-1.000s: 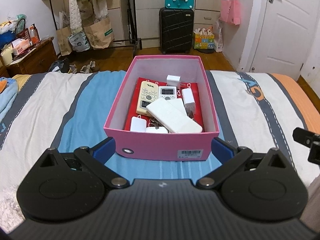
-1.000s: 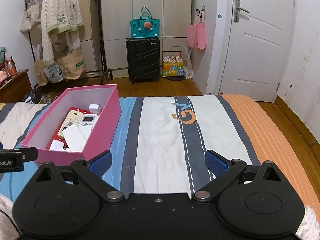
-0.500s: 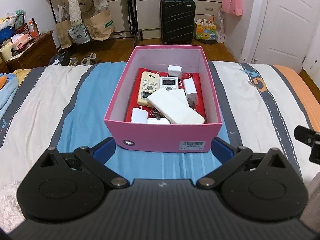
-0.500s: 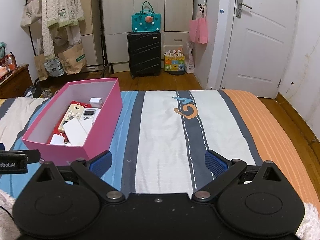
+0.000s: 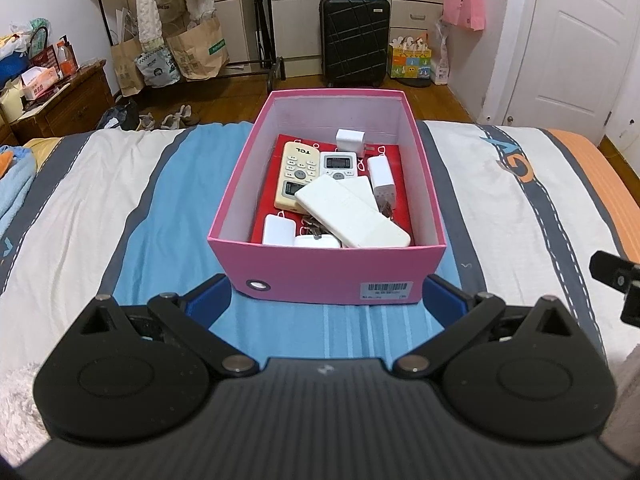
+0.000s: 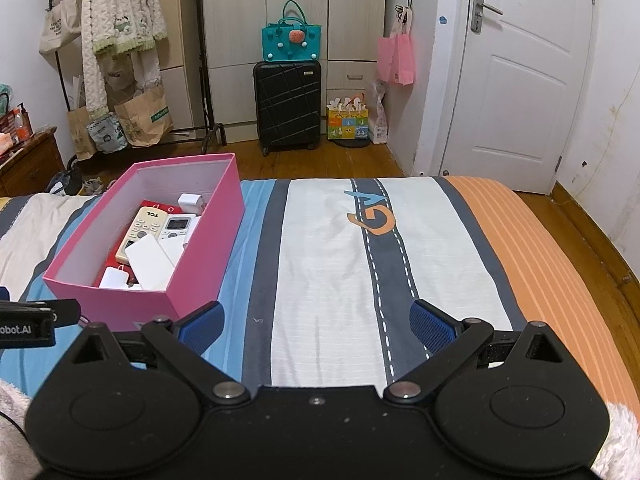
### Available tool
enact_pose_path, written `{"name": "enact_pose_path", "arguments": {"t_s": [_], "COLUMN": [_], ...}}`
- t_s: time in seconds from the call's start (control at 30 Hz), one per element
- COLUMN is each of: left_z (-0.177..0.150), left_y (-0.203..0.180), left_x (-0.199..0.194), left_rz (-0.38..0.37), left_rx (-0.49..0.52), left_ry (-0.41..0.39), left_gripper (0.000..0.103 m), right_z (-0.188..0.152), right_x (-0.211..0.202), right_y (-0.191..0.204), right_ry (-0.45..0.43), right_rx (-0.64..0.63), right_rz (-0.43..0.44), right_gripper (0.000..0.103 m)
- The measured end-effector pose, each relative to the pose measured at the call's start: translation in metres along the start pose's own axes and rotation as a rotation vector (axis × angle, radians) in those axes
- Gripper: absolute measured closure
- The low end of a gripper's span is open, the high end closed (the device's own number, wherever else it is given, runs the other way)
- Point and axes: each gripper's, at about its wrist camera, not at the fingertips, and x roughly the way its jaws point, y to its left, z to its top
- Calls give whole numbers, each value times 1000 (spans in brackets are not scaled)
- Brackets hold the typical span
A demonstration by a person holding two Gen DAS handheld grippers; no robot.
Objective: Organize rigid objects
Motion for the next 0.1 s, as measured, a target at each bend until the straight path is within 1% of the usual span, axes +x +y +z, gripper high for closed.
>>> {"name": "enact_pose_path", "arguments": {"t_s": [0.1], "left_z": [0], "left_y": [0], "left_x": [0], "left_rz": [0], "left_rx": [-2], "left_ry": [1], "left_gripper": [0], "right_z": [0], "right_x": [0], "right_y": [1], "right_ry": [1], "right_rx": [0], "right_rz": [0], "right_gripper": [3]}}
